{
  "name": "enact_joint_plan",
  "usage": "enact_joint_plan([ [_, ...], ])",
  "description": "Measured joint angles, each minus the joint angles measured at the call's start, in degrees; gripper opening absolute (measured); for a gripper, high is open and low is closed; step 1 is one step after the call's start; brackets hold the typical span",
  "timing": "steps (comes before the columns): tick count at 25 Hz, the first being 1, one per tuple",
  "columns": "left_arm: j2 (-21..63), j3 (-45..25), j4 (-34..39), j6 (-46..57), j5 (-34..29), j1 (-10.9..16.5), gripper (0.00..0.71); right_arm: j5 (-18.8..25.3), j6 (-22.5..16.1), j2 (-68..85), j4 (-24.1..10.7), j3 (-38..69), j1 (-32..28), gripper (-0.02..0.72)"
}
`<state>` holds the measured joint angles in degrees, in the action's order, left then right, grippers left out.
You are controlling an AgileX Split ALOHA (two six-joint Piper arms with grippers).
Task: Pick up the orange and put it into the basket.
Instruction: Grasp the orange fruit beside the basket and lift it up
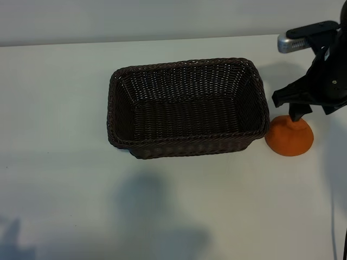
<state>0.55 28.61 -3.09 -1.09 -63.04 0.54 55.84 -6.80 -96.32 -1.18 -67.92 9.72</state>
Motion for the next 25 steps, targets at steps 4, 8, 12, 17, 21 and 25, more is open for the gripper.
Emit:
enact_joint_plan([
  [4, 0.0, 0.0, 0.0, 0.0, 0.2, 0.0, 0.596, -0.8, 0.0, -2.7, 0.4, 0.0, 0.0, 0.57],
  [8, 0.0, 0.0, 0.0, 0.0, 0.4, 0.0, 0.596, -1.6, 0.0, -4.8, 1.2, 0.0, 0.0, 0.57],
  [12, 0.0, 0.0, 0.0, -0.1, 0.4, 0.0, 0.596, -3.3, 0.1, -6.4, 1.2, 0.0, 0.0, 0.57],
  [17, 0.0, 0.0, 0.0, -0.3, 0.4, 0.0, 0.596, -4.1, 0.9, -9.1, 1.2, 0.0, 0.0, 0.57],
  [21, 0.0, 0.0, 0.0, -0.3, 0.4, 0.0, 0.595, -5.6, 1.2, -11.2, 1.8, -0.1, 0.0, 0.57],
  [25, 0.0, 0.0, 0.0, -0.3, 0.4, 0.0, 0.595, -6.4, 1.3, -13.3, 1.9, -0.1, 0.0, 0.556],
])
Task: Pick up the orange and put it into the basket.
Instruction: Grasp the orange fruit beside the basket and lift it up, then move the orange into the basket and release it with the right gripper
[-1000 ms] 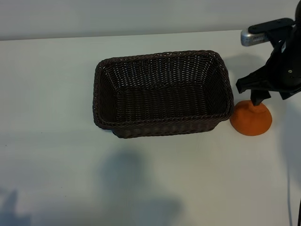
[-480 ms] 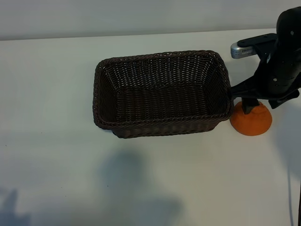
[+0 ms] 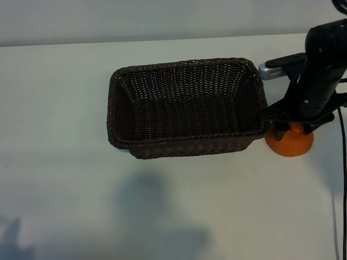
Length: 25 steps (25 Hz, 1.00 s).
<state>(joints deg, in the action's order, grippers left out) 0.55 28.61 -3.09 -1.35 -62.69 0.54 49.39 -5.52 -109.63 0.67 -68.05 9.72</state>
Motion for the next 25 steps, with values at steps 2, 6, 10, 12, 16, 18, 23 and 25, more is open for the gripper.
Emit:
enact_joint_plan([
  [2, 0.0, 0.0, 0.0, 0.0, 0.0, 0.0, 0.595, -0.1, 0.0, -0.4, 0.0, 0.0, 0.0, 0.496],
  [6, 0.0, 0.0, 0.0, 0.0, 0.0, 0.0, 0.595, -0.1, 0.0, -0.4, 0.1, 0.0, 0.0, 0.237],
  [10, 0.0, 0.0, 0.0, 0.0, 0.0, 0.0, 0.595, 0.1, 0.3, -0.2, 0.0, -0.2, 0.0, 0.092],
  [12, 0.0, 0.0, 0.0, 0.0, 0.0, 0.0, 0.595, 0.2, 0.4, 0.4, -0.7, -0.2, 0.0, 0.092],
  [16, 0.0, 0.0, 0.0, 0.0, 0.0, 0.0, 0.595, 2.7, 0.4, 3.1, -1.2, -1.4, 0.0, 0.092],
  [18, 0.0, 0.0, 0.0, 0.0, 0.1, 0.0, 0.595, 5.2, 0.4, 5.1, -1.2, -3.4, 0.0, 0.092],
  [23, 0.0, 0.0, 0.0, 0.0, 0.1, 0.0, 0.594, 11.5, 0.4, 10.0, -1.2, -10.3, 0.0, 0.092],
  [25, 0.0, 0.0, 0.0, 0.0, 0.1, 0.0, 0.594, 13.1, 0.4, 10.8, -1.2, -13.3, 0.0, 0.092],
])
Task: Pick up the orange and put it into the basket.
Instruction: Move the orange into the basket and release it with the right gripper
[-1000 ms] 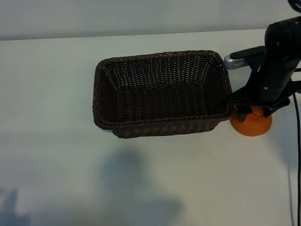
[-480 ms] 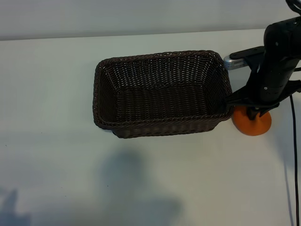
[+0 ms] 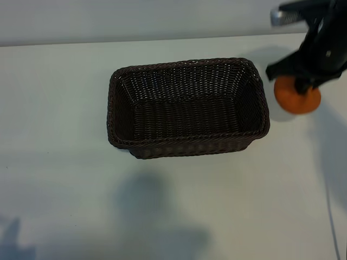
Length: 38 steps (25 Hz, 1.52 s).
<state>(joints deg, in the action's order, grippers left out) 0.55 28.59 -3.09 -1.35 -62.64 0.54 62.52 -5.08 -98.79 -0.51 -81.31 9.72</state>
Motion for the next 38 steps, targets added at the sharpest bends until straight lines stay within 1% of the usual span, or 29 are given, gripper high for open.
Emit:
enact_joint_plan([
  [4, 0.0, 0.0, 0.0, 0.2, 0.0, 0.0, 0.594, 1.8, 0.1, 0.1, 0.0, -2.7, 0.0, 0.09],
  [9, 0.0, 0.0, 0.0, 0.2, 0.0, 0.0, 0.594, 2.3, 0.1, 0.1, 0.5, -2.8, 0.6, 0.09],
  [11, 0.0, 0.0, 0.0, 0.2, 0.0, 0.0, 0.594, 2.3, 0.6, 0.1, 1.3, -3.6, 1.8, 0.09],
  [14, 0.0, 0.0, 0.0, 0.2, 0.0, 0.0, 0.594, 2.5, 0.8, 0.1, 3.1, -5.4, 4.9, 0.09],
  [17, 0.0, 0.0, 0.0, 0.2, 0.0, 0.0, 0.594, 2.3, 0.8, -0.4, 4.1, -7.6, 9.0, 0.09],
  [20, 0.0, 0.0, 0.0, 0.2, 0.0, 0.0, 0.594, 2.5, 0.5, -2.9, 4.6, -10.3, 12.2, 0.09],
  [23, 0.0, 0.0, 0.0, 0.2, 0.0, 0.0, 0.594, 3.0, 0.1, -7.0, 4.7, -13.3, 14.0, 0.087],
  [28, 0.0, 0.0, 0.0, 0.2, 0.0, 0.0, 0.594, 3.3, 0.0, -13.3, 4.7, -16.6, 14.8, 0.087],
  [33, 0.0, 0.0, 0.0, 0.2, 0.0, 0.0, 0.594, 3.1, -0.1, -17.0, 4.5, -17.1, 14.8, 0.087],
  [36, 0.0, 0.0, 0.0, 0.2, 0.0, 0.0, 0.594, 2.6, -0.1, -17.8, 4.5, -17.1, 14.8, 0.112],
  [38, 0.0, 0.0, 0.0, 0.1, 0.0, 0.0, 0.594, 2.4, -0.1, -17.8, 4.5, -17.4, 14.8, 0.167],
])
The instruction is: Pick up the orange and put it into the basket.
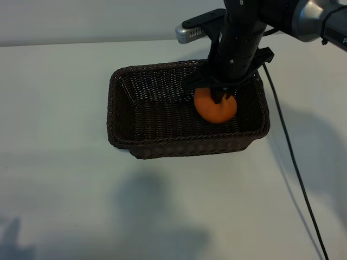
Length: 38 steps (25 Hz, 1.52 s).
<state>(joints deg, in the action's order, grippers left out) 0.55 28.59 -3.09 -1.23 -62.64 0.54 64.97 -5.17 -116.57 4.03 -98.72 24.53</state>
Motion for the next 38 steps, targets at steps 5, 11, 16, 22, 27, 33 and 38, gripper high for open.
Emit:
enact_joint_plan([
  [5, 0.0, 0.0, 0.0, 0.0, 0.0, 0.0, 0.594, -0.6, -0.1, 0.0, 0.1, -0.1, 0.0, 0.428],
  [11, 0.0, 0.0, 0.0, -0.1, 0.0, 0.0, 0.593, 0.1, 0.0, 0.0, 0.4, -0.6, 0.0, 0.585],
  [16, 0.0, 0.0, 0.0, -0.1, 0.0, 0.0, 0.593, 4.2, -0.1, 0.0, -0.9, -5.4, 0.0, 0.564],
  [22, 0.0, 0.0, 0.0, -0.1, 0.0, 0.0, 0.593, 4.7, -0.1, 0.2, -4.0, -9.4, -3.2, 0.563],
  [27, 0.0, 0.0, 0.0, -0.1, 0.0, 0.0, 0.593, 5.0, 0.2, 0.7, -4.8, -9.4, -10.3, 0.563],
  [33, 0.0, 0.0, 0.0, -0.1, 0.0, 0.0, 0.593, 5.0, 1.6, 1.3, -5.0, -9.5, -20.6, 0.562],
  [38, 0.0, 0.0, 0.0, -0.1, 0.0, 0.0, 0.593, 5.0, 2.9, 1.8, -5.3, -9.5, -28.4, 0.562],
])
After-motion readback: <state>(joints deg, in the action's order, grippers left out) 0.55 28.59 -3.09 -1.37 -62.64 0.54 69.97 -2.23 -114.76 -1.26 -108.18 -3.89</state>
